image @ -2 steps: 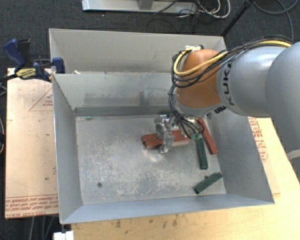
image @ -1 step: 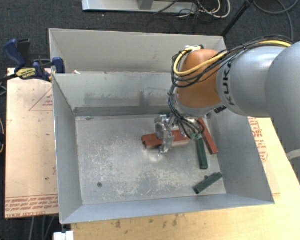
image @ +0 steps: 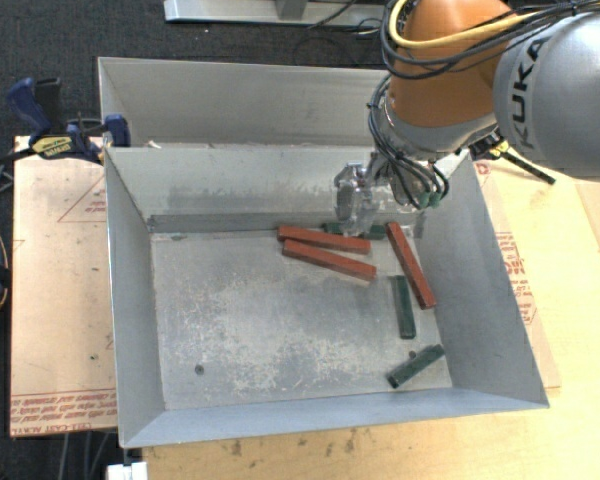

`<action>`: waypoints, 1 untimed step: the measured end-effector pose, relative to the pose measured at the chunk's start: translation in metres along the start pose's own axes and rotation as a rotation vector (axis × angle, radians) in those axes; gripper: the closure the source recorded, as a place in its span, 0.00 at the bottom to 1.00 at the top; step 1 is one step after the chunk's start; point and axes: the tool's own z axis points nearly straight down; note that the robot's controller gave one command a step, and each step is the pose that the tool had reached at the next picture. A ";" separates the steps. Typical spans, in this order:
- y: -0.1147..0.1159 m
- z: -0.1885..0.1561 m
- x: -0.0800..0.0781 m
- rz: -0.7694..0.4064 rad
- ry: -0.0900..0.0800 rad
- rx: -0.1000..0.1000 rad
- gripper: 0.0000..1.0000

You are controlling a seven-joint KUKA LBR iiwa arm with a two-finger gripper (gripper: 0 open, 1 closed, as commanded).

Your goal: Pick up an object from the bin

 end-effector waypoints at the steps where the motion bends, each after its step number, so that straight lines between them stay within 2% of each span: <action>1: 0.000 0.004 0.002 0.001 0.008 0.000 1.00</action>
Offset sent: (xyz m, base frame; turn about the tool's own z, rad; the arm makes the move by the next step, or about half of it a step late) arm -0.0130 0.0304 -0.0708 0.0443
